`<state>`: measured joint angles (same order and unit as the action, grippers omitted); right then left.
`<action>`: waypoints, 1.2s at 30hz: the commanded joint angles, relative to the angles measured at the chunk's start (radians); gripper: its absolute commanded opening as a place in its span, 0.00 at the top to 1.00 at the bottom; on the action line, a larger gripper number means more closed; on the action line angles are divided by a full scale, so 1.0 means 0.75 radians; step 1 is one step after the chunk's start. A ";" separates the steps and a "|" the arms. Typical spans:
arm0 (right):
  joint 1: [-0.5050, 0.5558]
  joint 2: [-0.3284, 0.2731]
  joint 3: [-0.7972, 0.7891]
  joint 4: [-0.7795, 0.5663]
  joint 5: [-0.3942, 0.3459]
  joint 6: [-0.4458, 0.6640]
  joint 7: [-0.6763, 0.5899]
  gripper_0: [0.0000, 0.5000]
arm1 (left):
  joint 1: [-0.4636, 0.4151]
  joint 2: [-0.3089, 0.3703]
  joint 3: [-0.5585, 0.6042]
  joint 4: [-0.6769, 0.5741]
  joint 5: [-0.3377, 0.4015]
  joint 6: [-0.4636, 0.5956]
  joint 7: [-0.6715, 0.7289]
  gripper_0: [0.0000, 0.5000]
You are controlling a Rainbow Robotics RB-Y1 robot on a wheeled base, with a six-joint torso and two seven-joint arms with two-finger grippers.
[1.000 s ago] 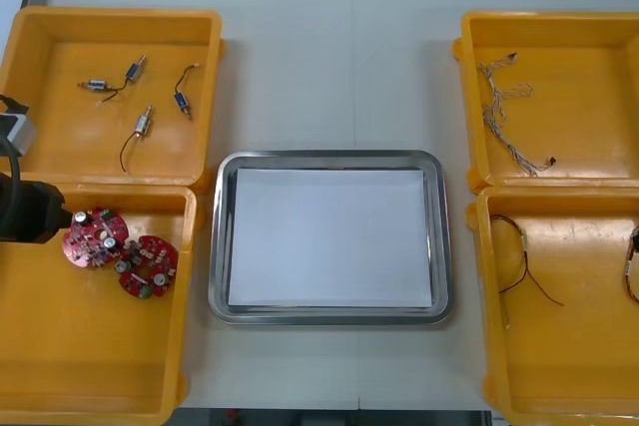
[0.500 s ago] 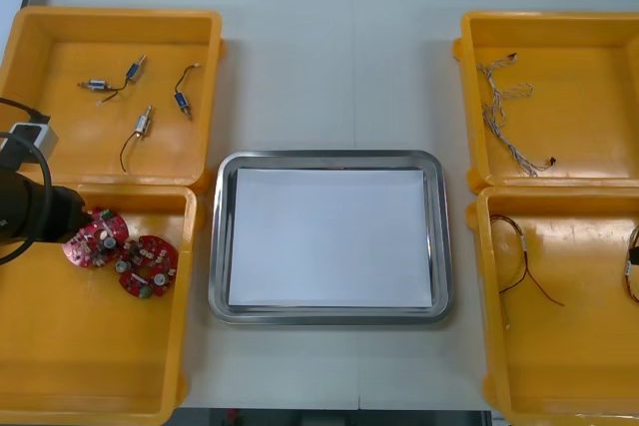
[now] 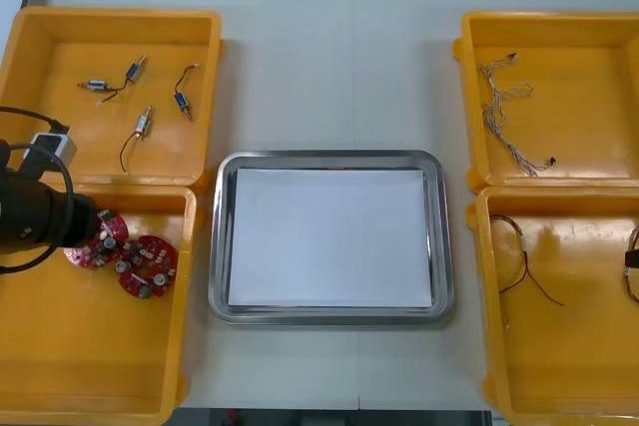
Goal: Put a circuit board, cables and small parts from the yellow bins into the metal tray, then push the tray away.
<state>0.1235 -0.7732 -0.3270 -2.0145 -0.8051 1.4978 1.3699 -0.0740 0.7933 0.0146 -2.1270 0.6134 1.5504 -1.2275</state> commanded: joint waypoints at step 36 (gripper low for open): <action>-0.064 -0.010 0.162 0.303 0.063 -0.279 0.051 0.00 | -0.018 -0.002 -0.257 0.097 -0.155 -0.177 0.248 0.00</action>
<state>0.1031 -0.7732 -0.2217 -1.7968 -0.7601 1.2975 1.3744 -0.0742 0.7933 -0.1602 -2.0485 0.5065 1.4280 -1.1290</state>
